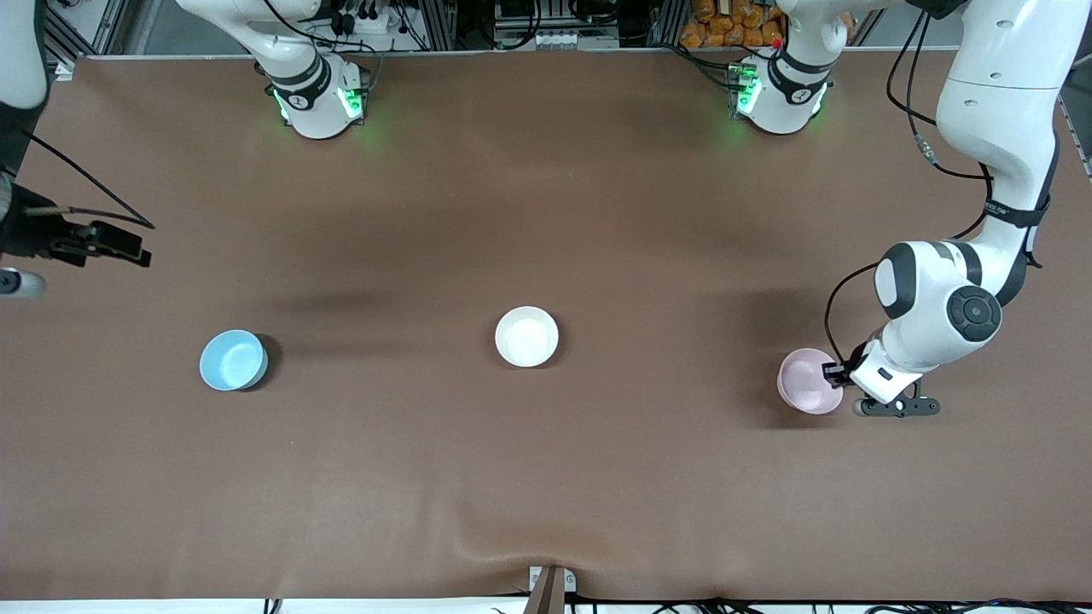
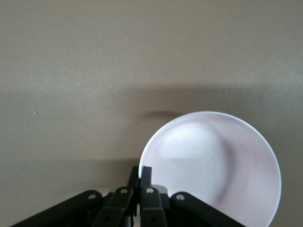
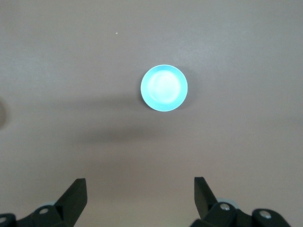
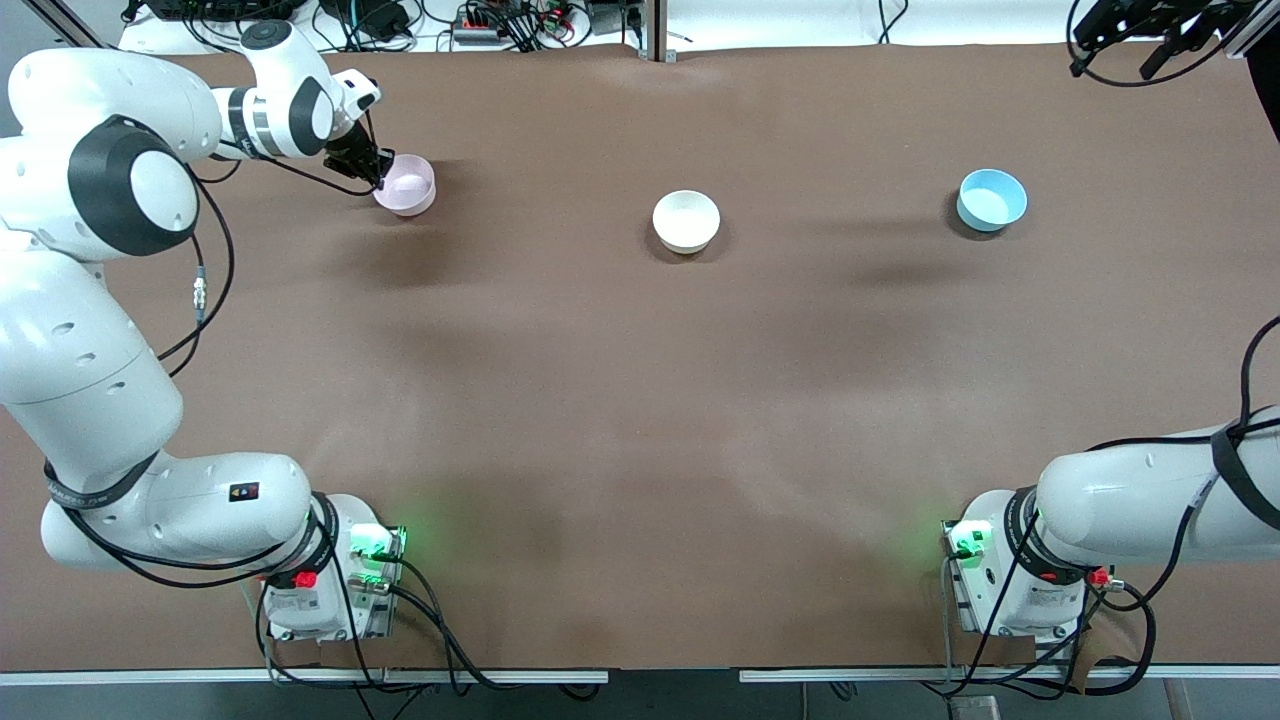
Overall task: Stack pink and blue bowls on white bowl
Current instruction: 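Reach the left gripper down to the pink bowl rim and grasp it, then carry the pink bowl with the left gripper over the white bowl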
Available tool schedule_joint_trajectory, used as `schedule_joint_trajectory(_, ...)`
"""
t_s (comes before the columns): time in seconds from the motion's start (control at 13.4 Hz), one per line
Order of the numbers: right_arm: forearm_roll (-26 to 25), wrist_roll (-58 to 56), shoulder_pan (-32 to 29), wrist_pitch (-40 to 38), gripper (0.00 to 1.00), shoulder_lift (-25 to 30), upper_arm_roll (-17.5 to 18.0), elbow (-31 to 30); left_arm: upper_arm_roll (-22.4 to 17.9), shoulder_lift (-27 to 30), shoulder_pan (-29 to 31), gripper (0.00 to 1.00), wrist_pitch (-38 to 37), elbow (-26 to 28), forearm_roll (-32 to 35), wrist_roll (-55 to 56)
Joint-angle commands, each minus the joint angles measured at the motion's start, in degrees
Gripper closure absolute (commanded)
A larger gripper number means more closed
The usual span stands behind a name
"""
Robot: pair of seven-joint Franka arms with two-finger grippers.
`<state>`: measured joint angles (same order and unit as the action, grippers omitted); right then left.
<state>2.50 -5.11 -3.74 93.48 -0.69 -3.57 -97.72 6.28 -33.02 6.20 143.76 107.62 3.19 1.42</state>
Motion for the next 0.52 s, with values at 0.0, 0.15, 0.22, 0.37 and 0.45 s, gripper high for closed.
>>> schedule_joint_trajectory(0.0,0.0,-0.1,-1.6,-5.6,0.0,4.5,0.5,0.5,0.0,0.8,0.0,1.0,-0.4,0.0,0.6,-0.5)
schedule_joint_trajectory(0.15,0.0,0.5,-1.6,-8.7,0.0,4.0,0.5,3.9,2.8,2.6,0.7,1.0,-1.0,0.1,0.3,0.2)
schedule_joint_trajectory(0.22,0.1,0.7,-1.6,-9.0,0.0,3.9,0.5,4.9,3.6,3.4,0.6,1.0,-2.1,0.0,0.2,0.4)
schedule_joint_trajectory(0.37,0.5,0.7,-1.5,-9.6,0.0,3.9,0.5,5.7,7.1,4.1,0.7,1.0,-3.3,-0.5,-1.9,1.6)
schedule_joint_trajectory(0.45,0.6,0.7,-1.4,-10.0,0.0,3.9,0.6,6.0,8.8,4.2,0.6,1.0,-3.3,-0.7,-4.4,2.9)
